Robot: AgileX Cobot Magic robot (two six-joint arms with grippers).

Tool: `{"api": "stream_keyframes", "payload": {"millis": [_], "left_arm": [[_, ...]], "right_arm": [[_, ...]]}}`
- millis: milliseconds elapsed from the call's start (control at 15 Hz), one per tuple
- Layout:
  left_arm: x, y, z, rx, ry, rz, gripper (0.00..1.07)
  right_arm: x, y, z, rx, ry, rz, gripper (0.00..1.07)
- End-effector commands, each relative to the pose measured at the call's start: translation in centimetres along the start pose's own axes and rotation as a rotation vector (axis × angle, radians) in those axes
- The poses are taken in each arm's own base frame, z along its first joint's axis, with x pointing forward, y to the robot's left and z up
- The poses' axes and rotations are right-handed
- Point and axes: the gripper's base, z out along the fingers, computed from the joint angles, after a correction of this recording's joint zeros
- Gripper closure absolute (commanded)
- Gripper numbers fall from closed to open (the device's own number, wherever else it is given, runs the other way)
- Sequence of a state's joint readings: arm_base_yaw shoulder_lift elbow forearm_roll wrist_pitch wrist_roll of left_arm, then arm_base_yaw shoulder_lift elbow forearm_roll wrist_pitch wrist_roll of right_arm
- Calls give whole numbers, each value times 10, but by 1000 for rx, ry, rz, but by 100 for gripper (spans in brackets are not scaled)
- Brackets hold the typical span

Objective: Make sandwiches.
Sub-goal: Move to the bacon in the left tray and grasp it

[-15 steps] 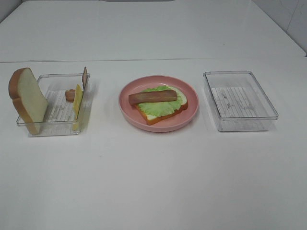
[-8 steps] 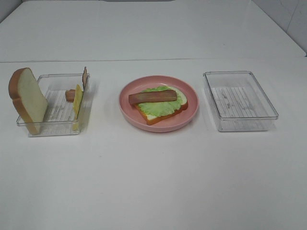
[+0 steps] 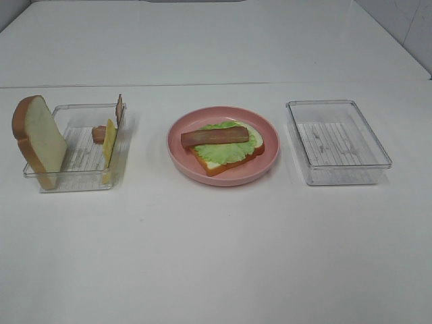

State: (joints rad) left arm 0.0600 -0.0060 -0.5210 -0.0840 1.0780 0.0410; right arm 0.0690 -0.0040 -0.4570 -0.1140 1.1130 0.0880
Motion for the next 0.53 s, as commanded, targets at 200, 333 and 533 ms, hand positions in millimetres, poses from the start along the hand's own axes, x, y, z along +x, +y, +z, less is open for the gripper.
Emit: {"api": "stream_keyframes", "payload": {"millis": [200,333,533], "left_arm": [[-31,2,6,-21,-68,-4,6],[-58,3,20,-19,-57,-34,6],[-93,5,39,-18,-6,-68,6]], "right_arm": [[2,0,-2,5,-37,-9,9],[2,0,-2,5,-37,-9,9],[2,0,-2,5,-37,-9,9]]}}
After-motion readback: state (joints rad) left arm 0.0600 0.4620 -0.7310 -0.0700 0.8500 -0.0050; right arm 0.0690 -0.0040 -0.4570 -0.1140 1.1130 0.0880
